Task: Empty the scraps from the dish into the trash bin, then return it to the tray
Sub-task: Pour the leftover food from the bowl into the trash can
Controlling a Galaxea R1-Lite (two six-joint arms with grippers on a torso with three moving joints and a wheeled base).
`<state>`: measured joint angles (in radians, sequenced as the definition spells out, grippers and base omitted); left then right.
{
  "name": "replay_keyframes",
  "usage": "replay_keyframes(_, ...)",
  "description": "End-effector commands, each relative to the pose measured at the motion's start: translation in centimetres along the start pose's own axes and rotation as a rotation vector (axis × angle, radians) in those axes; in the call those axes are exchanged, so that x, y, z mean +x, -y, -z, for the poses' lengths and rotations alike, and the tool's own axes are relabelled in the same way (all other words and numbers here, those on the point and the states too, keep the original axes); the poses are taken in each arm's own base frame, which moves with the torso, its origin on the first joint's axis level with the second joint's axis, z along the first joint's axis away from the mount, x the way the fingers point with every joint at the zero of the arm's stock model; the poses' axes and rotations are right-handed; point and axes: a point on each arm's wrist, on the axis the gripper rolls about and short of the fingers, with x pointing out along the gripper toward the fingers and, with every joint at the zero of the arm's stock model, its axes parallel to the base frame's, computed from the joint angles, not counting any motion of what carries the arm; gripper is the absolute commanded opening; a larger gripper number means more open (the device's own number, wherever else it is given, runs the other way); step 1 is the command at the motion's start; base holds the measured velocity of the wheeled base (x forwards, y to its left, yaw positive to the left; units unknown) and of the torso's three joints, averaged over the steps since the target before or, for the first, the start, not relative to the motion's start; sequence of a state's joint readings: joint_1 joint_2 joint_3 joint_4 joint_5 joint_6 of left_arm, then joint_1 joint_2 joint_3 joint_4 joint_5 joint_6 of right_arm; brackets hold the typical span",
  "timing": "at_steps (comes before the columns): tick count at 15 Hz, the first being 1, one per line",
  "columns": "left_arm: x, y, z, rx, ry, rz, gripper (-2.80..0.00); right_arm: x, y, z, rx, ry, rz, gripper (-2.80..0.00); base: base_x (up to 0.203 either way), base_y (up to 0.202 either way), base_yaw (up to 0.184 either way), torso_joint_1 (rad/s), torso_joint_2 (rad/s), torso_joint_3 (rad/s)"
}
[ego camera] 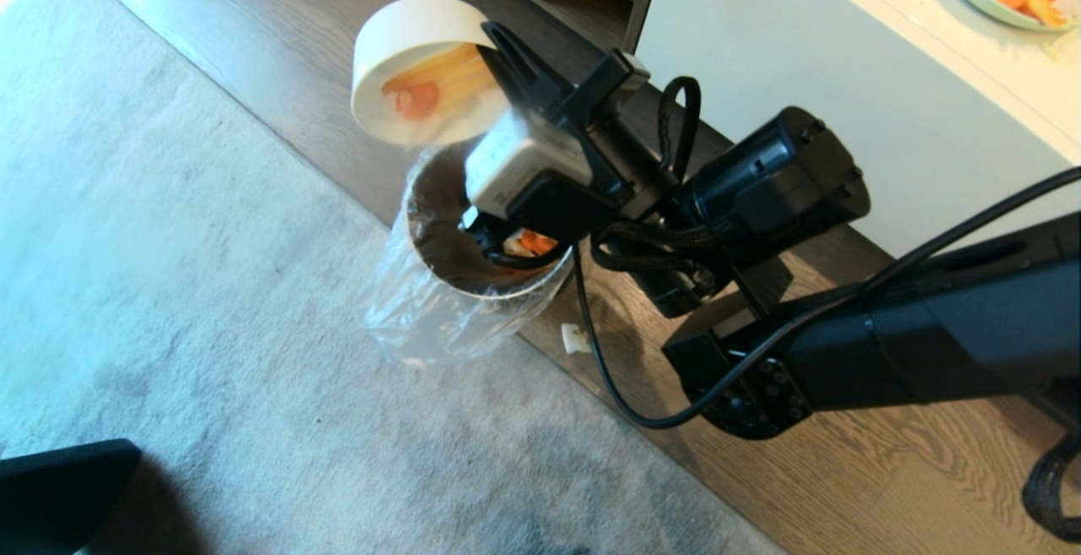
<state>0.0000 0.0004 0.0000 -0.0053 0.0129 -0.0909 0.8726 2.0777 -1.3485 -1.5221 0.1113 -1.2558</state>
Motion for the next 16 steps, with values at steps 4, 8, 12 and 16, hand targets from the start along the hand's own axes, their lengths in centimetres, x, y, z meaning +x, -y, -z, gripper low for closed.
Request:
replay_keyframes(4,0.0,0.0,0.0,-0.001,0.001,-0.001,-2.8,0.1,0.6,-0.3,-0.048,0.059,0.04,-2.8,0.0,0.0,0.0,0.0,0.0,0.0)
replay_keyframes(8,0.0,0.0,0.0,-0.001,0.001,-0.001,-2.8,0.2,1.1,-0.5,-0.053,0.077,0.047,-2.8,0.0,0.0,0.0,0.0,0.0,0.0)
replay_keyframes(12,0.0,0.0,0.0,-0.001,0.001,-0.001,-2.8,0.4,1.9,-0.7,-0.054,0.084,0.067,-2.8,0.0,0.0,0.0,0.0,0.0,0.0)
replay_keyframes(16,0.0,0.0,0.0,-0.001,0.001,-0.001,-2.8,0.9,3.3,-1.1,-0.059,0.097,0.107,-2.8,0.0,0.0,0.0,0.0,0.0,0.0)
